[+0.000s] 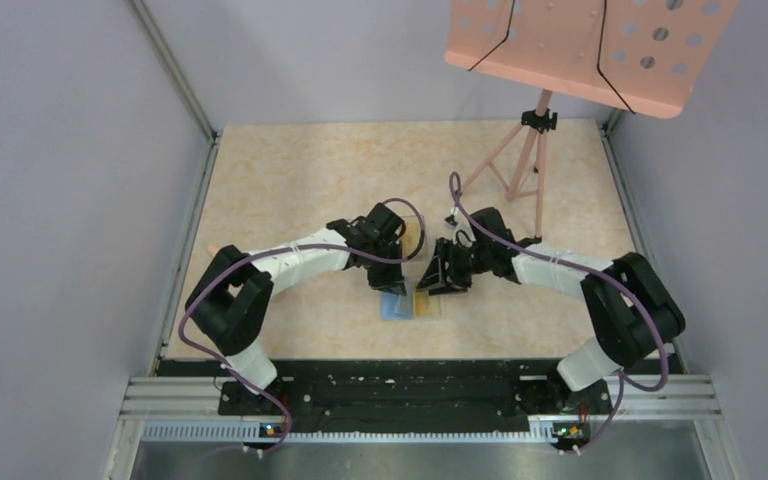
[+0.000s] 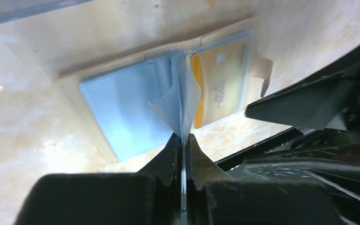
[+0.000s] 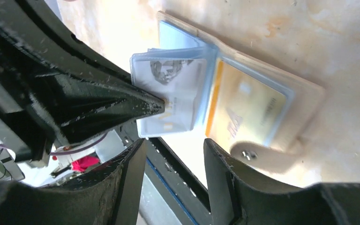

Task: Put the credit cards into the card holder
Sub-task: Insert the credit card into the card holder.

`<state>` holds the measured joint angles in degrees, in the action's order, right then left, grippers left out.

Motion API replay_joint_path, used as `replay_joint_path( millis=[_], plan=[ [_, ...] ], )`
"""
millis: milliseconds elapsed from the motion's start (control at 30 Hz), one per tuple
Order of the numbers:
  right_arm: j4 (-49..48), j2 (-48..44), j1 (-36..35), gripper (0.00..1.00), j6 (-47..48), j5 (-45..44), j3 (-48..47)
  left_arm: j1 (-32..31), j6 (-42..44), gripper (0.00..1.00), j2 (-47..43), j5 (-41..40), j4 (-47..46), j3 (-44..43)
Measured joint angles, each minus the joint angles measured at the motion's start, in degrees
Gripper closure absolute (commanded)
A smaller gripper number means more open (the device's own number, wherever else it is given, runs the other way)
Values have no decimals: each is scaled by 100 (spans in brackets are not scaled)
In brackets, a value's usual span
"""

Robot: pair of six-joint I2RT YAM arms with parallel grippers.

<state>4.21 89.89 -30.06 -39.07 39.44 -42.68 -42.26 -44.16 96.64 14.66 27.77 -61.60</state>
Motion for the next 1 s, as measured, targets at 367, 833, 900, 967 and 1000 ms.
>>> replay_joint_path(
  millis=[367, 833, 900, 967, 1000],
  plan=[
    [271, -638, 542, 50, 28, -227, 190, -90, 164, 53, 321, 37, 833, -1067],
    [730, -723, 964, 49, 302, -208, 190, -341, 216, 50, 1246, 798, 304, -1390],
    [839, -721, 968, 48, 356, -166, 48, -302, 234, 49, 1021, 697, 188, -1316],
    [949, -697, 973, 47, 420, -142, -138, -186, 236, 48, 734, 610, 61, -1211],
    [1029, -664, 973, 47, 459, -142, -271, -109, 229, 48, 590, 588, -15, -1145]
  ],
)
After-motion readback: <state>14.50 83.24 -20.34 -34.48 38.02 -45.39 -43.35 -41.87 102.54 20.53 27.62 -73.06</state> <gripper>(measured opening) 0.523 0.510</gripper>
